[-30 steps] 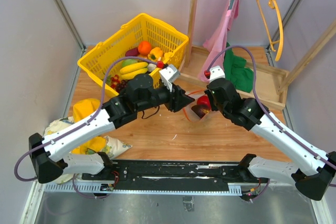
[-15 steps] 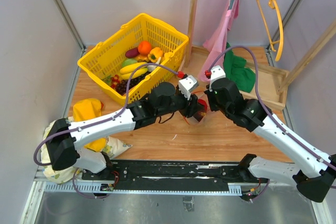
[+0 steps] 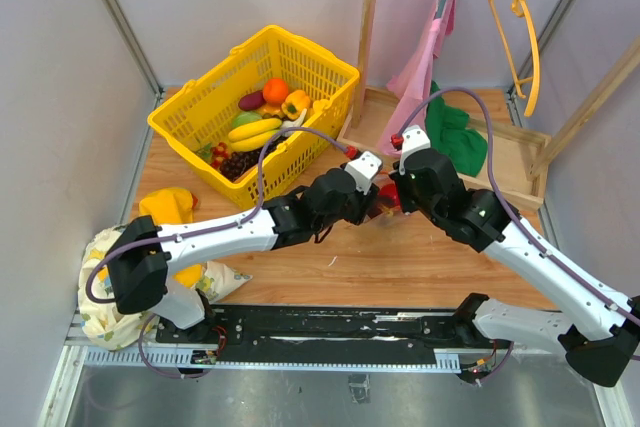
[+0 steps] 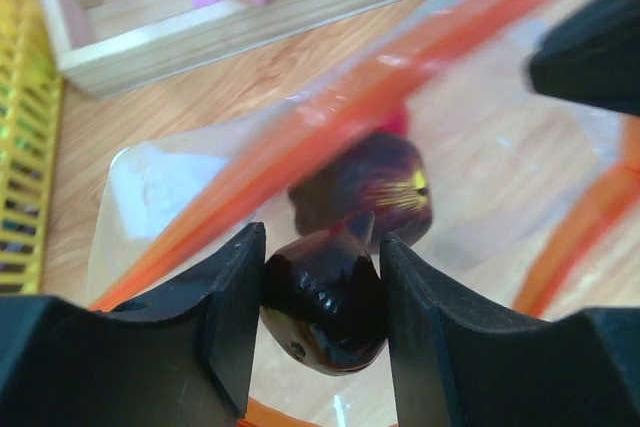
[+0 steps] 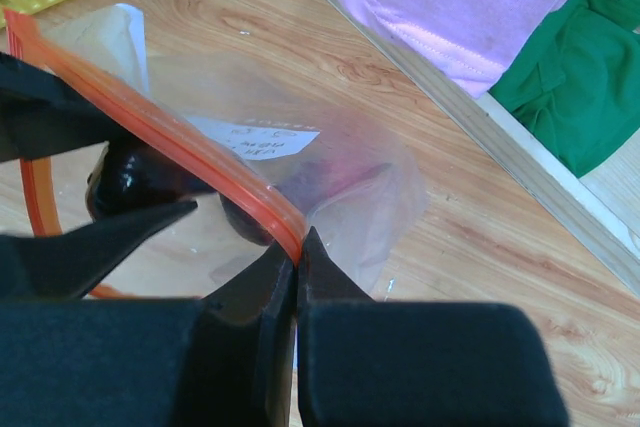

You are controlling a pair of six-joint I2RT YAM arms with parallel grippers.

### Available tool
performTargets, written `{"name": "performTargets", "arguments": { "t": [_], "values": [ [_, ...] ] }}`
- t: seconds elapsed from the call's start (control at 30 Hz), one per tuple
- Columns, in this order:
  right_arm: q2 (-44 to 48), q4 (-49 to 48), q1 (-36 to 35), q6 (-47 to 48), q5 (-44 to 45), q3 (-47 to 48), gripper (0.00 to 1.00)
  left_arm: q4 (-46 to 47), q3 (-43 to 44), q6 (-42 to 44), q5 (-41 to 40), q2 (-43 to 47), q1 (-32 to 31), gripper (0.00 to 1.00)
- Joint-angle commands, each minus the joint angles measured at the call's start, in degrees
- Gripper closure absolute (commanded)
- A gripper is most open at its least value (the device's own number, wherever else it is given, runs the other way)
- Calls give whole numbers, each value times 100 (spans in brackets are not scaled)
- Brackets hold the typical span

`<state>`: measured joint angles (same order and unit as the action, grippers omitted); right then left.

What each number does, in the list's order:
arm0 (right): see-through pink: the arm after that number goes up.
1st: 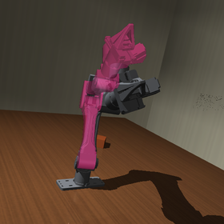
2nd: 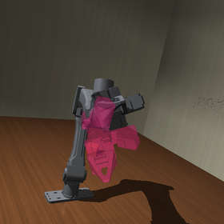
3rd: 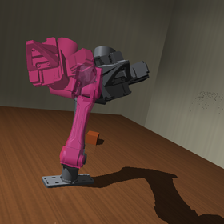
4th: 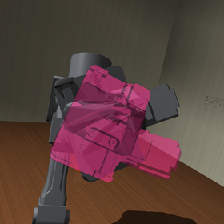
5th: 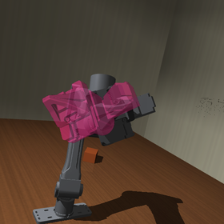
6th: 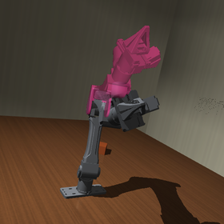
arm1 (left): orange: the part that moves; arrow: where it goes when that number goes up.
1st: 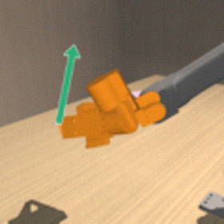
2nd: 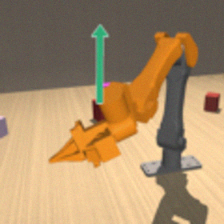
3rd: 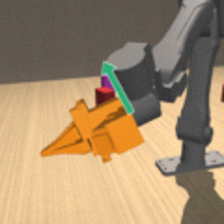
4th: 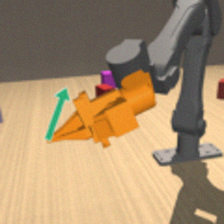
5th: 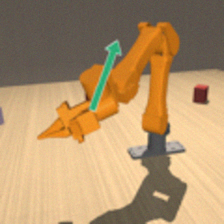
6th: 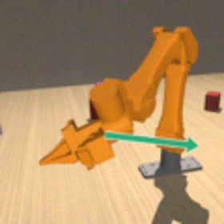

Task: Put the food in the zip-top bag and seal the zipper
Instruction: Place the fake fruit in the zipper food storage bag.

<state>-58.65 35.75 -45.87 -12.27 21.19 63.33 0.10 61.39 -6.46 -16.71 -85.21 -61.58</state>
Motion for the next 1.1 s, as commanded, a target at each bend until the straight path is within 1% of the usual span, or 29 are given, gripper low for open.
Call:
{"name": "performTargets", "arguments": {
  "t": [0.0, 0.2, 0.3, 0.37, 0.53, 0.67, 0.7, 0.9, 1.07],
  "values": [
    [108, -120, 43, -64, 122, 30, 99, -520, 208, -210, -1162, -228, -29, 54],
    [152, -85, 34, -77, 181, 22, 99, -913, 286, -706, -1674, -423, -26, 48],
    [129, -63, 37, -94, 165, 25, 99, -1375, 555, -968, -2019, -589, -26, 41],
    [119, -64, 35, -99, 150, 28, 99, -1636, 727, -1070, -2107, -660, -21, 37],
    [91, -65, 39, -117, 126, 39, 99, -1469, 678, -1158, -1734, -406, -25, 31],
    [92, -68, 42, -126, 124, 26, 99, -1443, 691, -1211, -1450, -211, -28, 22],
    [95, -72, 37, -134, 116, 25, 99, -1480, 721, -1235, -1390, -187, -28, 21],
    [69, -77, 38, -157, 147, 56, 99, -1649, 736, -1446, -871, 197, -22, 19],
    [26, -77, 37, -160, 137, 81, 99, -1587, 521, -1201, -322, 651, -22, 19]
  ]
}}
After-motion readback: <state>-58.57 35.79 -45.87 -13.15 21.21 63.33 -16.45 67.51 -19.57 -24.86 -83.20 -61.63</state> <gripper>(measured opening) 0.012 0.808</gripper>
